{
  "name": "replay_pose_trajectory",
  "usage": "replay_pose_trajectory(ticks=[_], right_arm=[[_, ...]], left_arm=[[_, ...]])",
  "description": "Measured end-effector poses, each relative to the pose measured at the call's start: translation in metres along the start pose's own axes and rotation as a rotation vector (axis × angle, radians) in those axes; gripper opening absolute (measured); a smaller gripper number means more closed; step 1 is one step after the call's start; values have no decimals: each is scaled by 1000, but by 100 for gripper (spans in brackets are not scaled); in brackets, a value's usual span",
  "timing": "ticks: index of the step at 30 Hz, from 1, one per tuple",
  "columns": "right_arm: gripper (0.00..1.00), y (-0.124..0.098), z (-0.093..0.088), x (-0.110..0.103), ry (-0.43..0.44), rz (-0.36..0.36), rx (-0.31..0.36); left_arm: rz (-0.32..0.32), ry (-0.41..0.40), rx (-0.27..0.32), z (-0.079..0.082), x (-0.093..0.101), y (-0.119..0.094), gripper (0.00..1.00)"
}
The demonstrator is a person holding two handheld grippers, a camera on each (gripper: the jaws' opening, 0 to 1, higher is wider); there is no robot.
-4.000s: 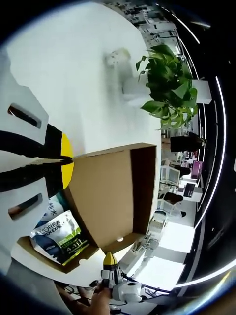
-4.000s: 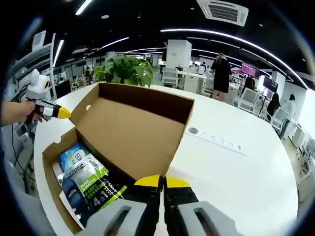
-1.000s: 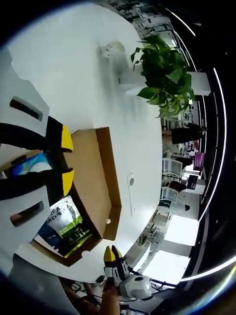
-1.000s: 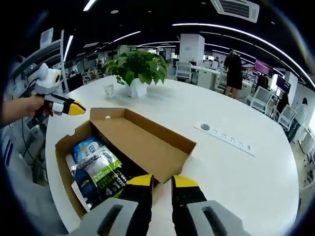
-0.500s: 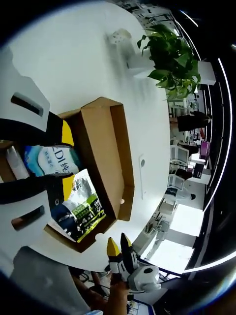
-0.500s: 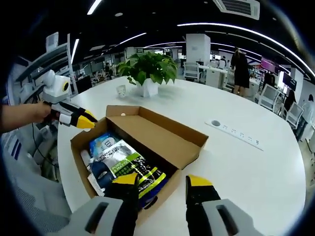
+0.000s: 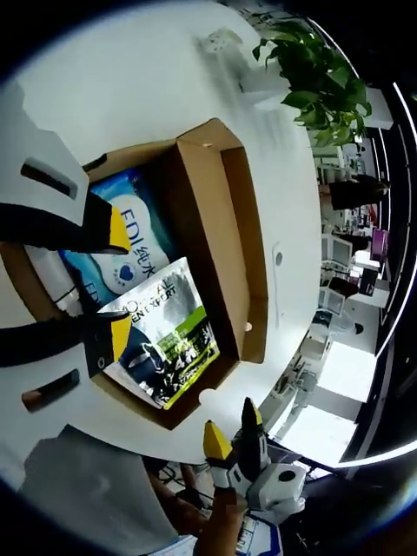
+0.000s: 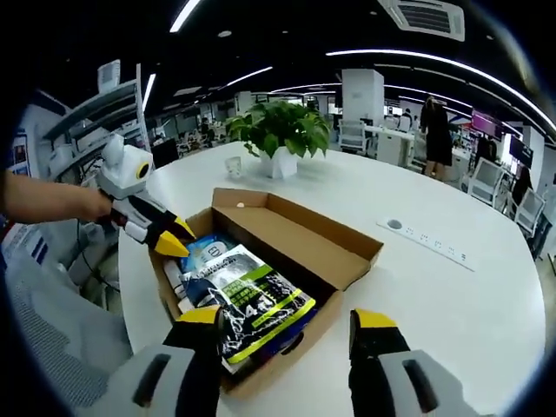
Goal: Operate the shoe box by opening the lid, removing the specified soft item, and placing it in the target area until the item is outside and the box remains undamaged.
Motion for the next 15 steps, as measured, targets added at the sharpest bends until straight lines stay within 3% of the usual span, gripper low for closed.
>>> replay_pose_trajectory(ticks=[11, 15], right_arm=[[67, -8, -3, -8, 1, 26, 42], [68, -10, -7, -8, 7, 32, 45]], left_arm=[[-123, -98, -46, -10, 11, 15, 28], [-135, -89, -63, -13, 13, 21, 28]])
Point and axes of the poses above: the point that each gripper's makers call its tool centre point, and the gripper's own axes: y roughly forward along the fingers, x roughly to its right, z roughly out of its top, the point moved 7 cm from there along -y, roughly backward along the fingers, and after that the axes turned 14 degrees about y, right-handed, at the moved point
